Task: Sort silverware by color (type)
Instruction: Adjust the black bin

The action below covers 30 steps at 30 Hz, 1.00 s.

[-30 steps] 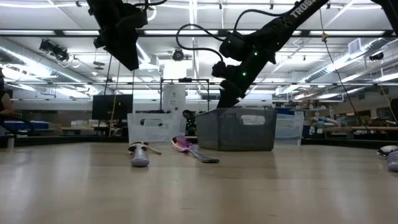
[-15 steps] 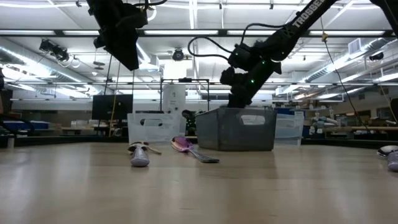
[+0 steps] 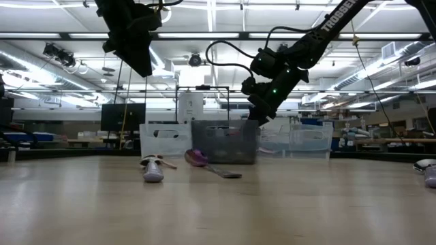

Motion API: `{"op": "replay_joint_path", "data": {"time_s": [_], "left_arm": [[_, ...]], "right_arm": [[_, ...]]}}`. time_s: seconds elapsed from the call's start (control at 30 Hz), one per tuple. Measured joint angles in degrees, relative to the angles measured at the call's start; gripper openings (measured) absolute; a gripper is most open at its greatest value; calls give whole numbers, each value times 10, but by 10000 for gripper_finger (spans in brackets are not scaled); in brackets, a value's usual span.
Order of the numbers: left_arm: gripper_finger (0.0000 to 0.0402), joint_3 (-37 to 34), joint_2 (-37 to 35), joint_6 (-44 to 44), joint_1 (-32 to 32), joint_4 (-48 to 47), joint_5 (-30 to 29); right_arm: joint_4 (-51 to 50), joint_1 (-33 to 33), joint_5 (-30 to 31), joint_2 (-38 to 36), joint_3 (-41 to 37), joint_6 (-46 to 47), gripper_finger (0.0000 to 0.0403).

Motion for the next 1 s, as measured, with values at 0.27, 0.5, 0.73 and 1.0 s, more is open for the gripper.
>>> {"op": "replay_joint_path", "data": {"time_s": [0.27,0.5,0.73,1.0], "left_arm": [[125,0,0,1,0,0,0],[125,0,0,1,0,0,0],[125,0,0,1,0,0,0],[125,0,0,1,0,0,0]], "right_arm": [[17,4,-8,0,0,-39,63],[57,-5,5,0,0,-71,80],[41,-20,-38,0,0,-51,71],[20,-21,-53,0,0,-66,70]]}}
